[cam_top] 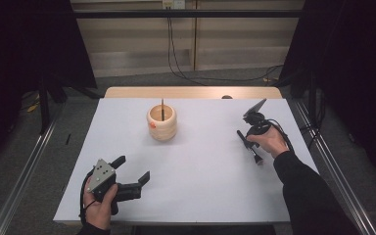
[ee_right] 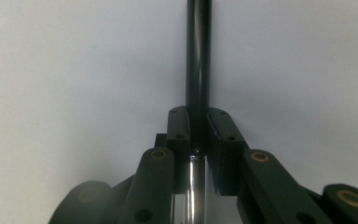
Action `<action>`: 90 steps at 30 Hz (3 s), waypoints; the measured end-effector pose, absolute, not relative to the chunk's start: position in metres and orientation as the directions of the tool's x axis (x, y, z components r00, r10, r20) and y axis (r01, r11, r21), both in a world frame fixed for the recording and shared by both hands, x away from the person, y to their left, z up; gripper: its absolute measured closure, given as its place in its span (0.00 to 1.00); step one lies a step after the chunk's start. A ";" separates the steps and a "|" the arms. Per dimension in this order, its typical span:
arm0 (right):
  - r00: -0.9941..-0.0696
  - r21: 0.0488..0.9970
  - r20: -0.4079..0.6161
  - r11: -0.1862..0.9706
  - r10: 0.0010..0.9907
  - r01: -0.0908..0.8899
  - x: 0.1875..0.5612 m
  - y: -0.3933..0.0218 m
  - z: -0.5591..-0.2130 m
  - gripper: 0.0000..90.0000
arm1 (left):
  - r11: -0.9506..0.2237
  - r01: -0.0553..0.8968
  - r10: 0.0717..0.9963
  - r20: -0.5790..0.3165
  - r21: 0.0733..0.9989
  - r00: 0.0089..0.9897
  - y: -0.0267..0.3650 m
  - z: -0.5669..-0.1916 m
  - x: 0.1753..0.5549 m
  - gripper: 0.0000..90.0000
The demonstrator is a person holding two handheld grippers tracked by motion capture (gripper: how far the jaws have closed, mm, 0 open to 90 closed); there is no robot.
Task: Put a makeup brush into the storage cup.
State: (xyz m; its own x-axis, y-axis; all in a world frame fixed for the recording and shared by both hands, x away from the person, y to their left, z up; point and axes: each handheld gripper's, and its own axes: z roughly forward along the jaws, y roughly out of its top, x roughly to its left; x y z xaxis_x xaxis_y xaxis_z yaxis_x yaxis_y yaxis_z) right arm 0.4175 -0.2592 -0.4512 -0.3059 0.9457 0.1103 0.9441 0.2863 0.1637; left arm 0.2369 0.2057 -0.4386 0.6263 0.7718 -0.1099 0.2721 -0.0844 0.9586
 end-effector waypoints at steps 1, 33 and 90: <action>-0.299 0.162 0.118 0.279 0.947 0.947 0.418 -0.260 -0.451 0.89 | -0.084 0.274 0.771 -0.111 0.958 0.627 0.206 -0.439 0.237 0.01; -0.384 0.429 0.199 0.272 0.902 0.861 0.396 -0.268 -0.418 0.89 | -0.073 0.273 0.777 -0.117 0.959 0.618 0.207 -0.438 0.238 0.01; -0.595 0.919 0.240 0.018 0.767 0.394 0.316 -0.306 -0.400 0.89 | -0.056 0.265 0.769 -0.128 0.963 0.627 0.209 -0.435 0.238 0.02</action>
